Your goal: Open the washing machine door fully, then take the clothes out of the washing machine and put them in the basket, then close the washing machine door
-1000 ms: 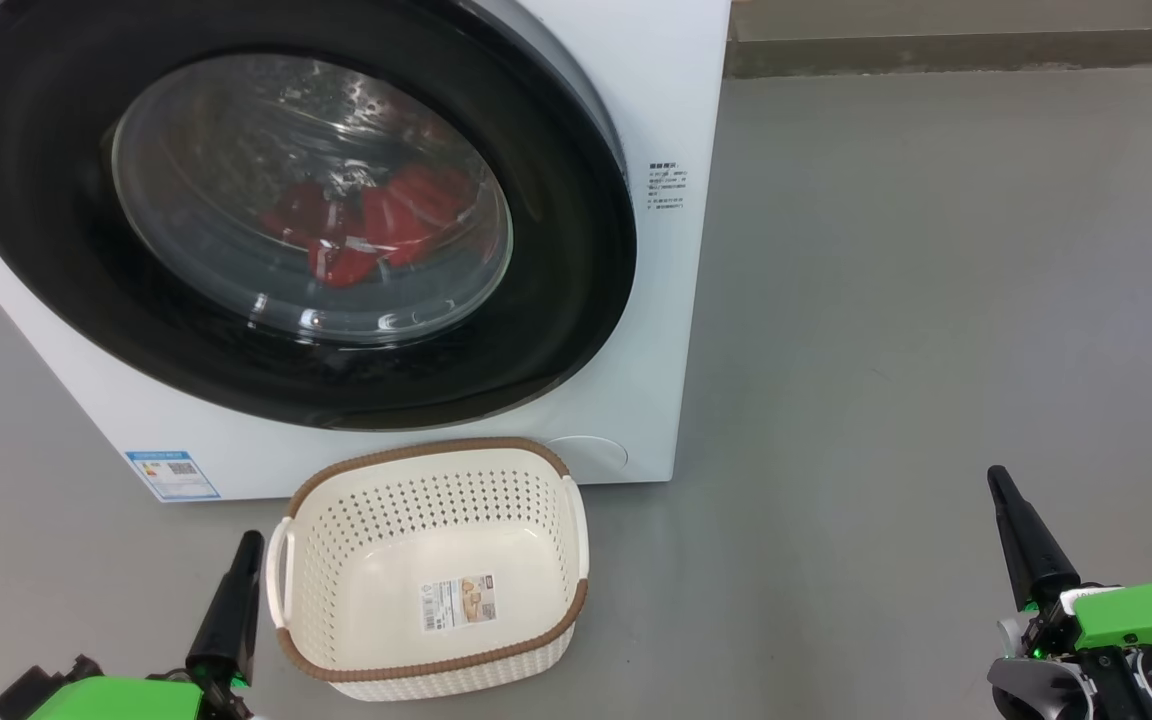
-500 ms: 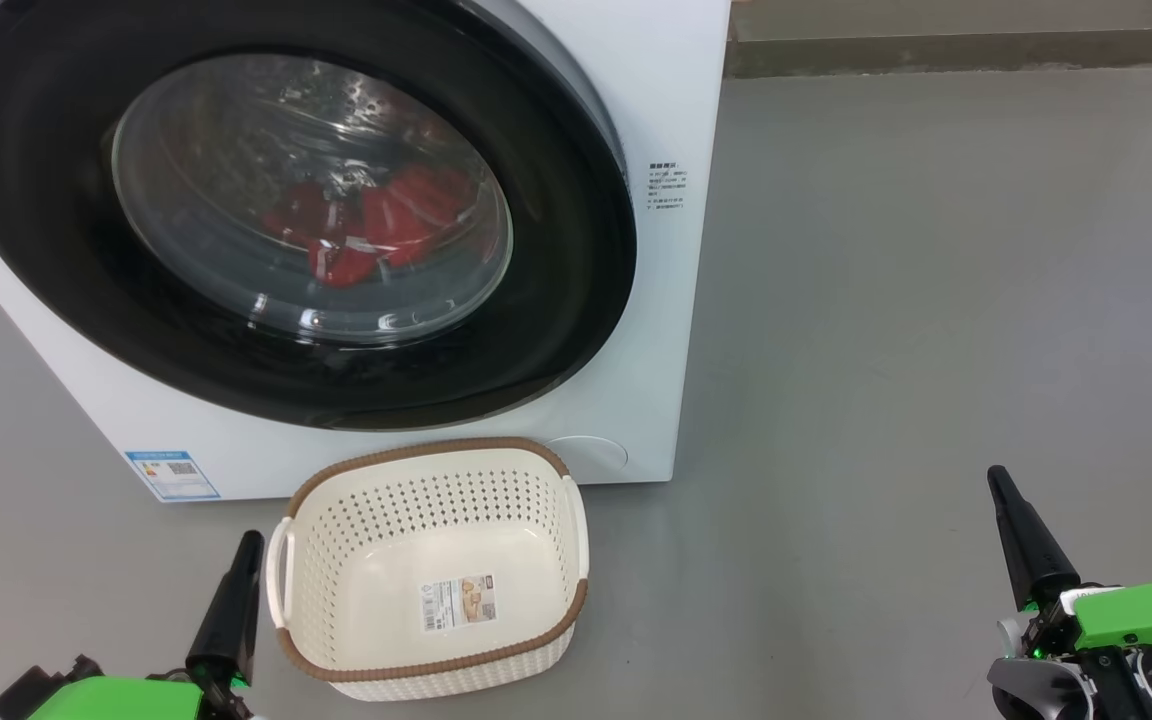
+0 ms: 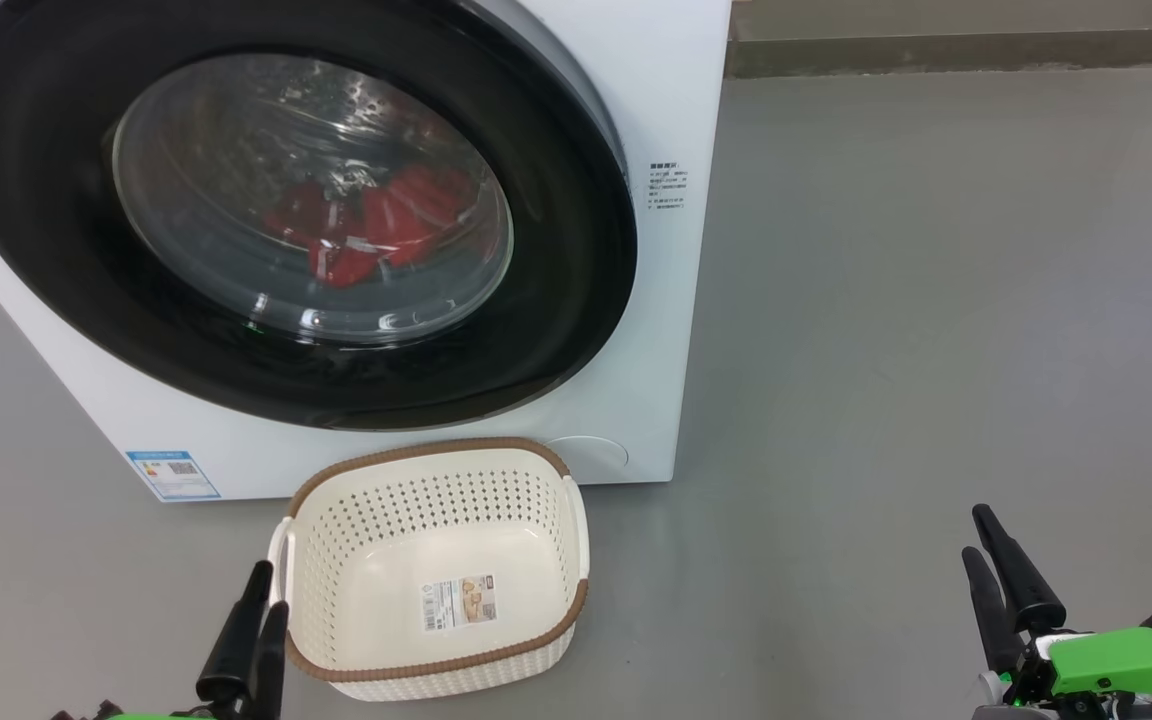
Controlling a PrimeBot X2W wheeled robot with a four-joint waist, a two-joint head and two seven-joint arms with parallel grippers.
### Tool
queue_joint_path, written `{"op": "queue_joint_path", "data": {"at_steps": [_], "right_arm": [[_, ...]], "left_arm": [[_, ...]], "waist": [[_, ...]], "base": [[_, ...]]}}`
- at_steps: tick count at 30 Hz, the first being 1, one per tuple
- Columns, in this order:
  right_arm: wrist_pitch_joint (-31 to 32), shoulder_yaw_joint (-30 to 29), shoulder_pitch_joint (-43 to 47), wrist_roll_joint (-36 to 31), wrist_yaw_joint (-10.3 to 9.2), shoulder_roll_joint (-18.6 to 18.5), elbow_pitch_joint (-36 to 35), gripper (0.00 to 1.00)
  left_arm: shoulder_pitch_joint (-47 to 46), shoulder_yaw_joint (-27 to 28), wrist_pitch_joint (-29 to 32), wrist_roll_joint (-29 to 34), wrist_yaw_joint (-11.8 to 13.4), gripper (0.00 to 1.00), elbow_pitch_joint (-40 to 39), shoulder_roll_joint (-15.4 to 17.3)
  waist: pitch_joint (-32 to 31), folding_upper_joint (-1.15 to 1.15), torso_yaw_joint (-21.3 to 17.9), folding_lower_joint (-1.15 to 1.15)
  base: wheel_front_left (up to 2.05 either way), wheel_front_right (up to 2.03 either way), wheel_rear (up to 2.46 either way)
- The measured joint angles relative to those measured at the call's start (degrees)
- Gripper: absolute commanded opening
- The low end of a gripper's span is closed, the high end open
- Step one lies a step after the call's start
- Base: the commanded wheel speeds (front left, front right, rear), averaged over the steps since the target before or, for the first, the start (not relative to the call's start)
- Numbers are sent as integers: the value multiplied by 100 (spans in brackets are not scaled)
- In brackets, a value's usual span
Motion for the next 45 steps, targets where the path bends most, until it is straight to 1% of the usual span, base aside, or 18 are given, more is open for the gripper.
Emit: {"op": "queue_joint_path", "data": {"at_steps": [4, 11, 15, 17, 28, 37, 43, 45], "right_arm": [[-57, 32, 0, -11, 0, -3, -18, 100], [-177, 169, 0, -126, 0, -46, -30, 100], [-252, 210, 0, -289, 0, -74, -29, 100], [-279, 224, 0, -374, 0, -90, -27, 100], [-472, 360, 0, -840, 0, -120, -30, 100], [-628, 450, 0, -1393, 0, -203, -30, 100], [-723, 581, 0, -1819, 0, -246, -29, 100], [-775, 619, 0, -2022, 0, -277, -26, 100]], "left_arm": [[1, -2, -82, 44, 0, 100, -37, 0], [2, -1, -183, 400, 0, 100, -103, 1], [7, 4, -259, 705, 0, 100, -116, 2], [18, 8, -288, 757, 0, 100, -136, 2], [84, 0, -468, 1694, 0, 100, -341, 3], [91, -33, -614, 2450, 2, 100, -500, 5], [124, -101, -727, 2938, 101, 100, -583, 7], [214, -160, -753, 3229, 153, 100, -623, 7]], "waist": [[-5, 0, 3, 1], [16, 0, 6, 0], [24, 0, 5, 0], [30, 0, 5, 0], [74, 0, 9, 0], [103, 0, 6, 0], [111, 0, 2, 0], [116, 0, 1, 0]], "base": [[0, 0, 0], [0, 0, 0], [0, 0, 0], [0, 0, 0], [0, 0, 0], [0, 0, 0], [0, 0, 0], [0, 0, 0]]}}
